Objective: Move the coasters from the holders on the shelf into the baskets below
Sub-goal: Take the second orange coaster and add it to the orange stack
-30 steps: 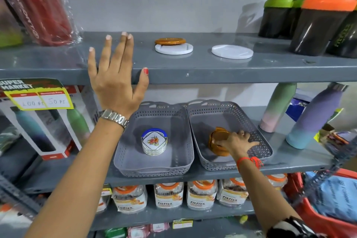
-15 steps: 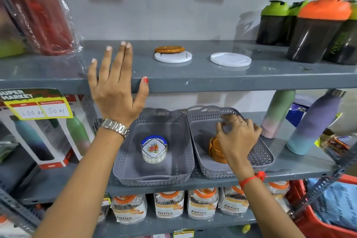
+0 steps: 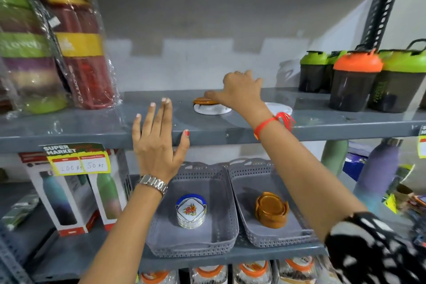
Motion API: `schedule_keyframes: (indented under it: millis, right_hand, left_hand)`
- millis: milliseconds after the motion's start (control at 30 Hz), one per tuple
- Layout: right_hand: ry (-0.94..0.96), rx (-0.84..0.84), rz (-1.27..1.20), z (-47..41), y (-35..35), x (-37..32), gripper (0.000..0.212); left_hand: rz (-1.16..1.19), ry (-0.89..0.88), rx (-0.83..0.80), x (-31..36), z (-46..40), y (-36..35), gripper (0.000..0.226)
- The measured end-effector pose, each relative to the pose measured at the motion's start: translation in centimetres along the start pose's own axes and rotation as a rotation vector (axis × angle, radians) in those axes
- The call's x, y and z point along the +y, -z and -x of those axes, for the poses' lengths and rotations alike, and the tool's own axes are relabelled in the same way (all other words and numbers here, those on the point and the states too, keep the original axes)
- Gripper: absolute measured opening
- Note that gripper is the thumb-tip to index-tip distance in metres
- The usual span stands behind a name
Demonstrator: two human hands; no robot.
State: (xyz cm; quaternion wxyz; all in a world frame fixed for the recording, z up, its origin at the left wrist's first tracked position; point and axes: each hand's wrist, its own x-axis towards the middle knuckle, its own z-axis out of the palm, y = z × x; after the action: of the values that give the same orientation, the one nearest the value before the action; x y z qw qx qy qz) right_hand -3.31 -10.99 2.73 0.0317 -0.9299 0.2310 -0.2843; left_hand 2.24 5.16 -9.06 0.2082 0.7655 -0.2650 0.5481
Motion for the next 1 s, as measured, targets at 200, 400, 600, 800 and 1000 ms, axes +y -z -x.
schedule_keyframes:
  millis: [200,400,600,800,1000]
  right_hand:
    - [-0.021,-0.256,0.128,-3.5,-1.3,-1.0,0.067]
    - [-0.100,-0.352,0.134,-4.1,-2.8,-0.3,0.087]
    - [-0.090,-0.289,0.112,-4.6,-3.3,-0.1,0.088]
    - [0.090,0.176,0.185,-3.1,-1.7,-0.2,0.088]
    - [0.089,0.586,-0.027,1.5,0.1,0.9,0.091]
  left_hand:
    - [0.003,-0.002,-0.051,0.0,-0.1,0.4,0.061]
    - [-0.007,0.002,-0.076,-0.1,-0.2,0.6,0.062]
    - [-0.001,0.006,-0.073,0.0,-0.2,0.5,0.063]
    - [0.002,0.011,-0.092,0.1,-0.4,0.5,0.064]
    - [0.008,0.019,-0.109,0.2,-0.4,0.6,0.067]
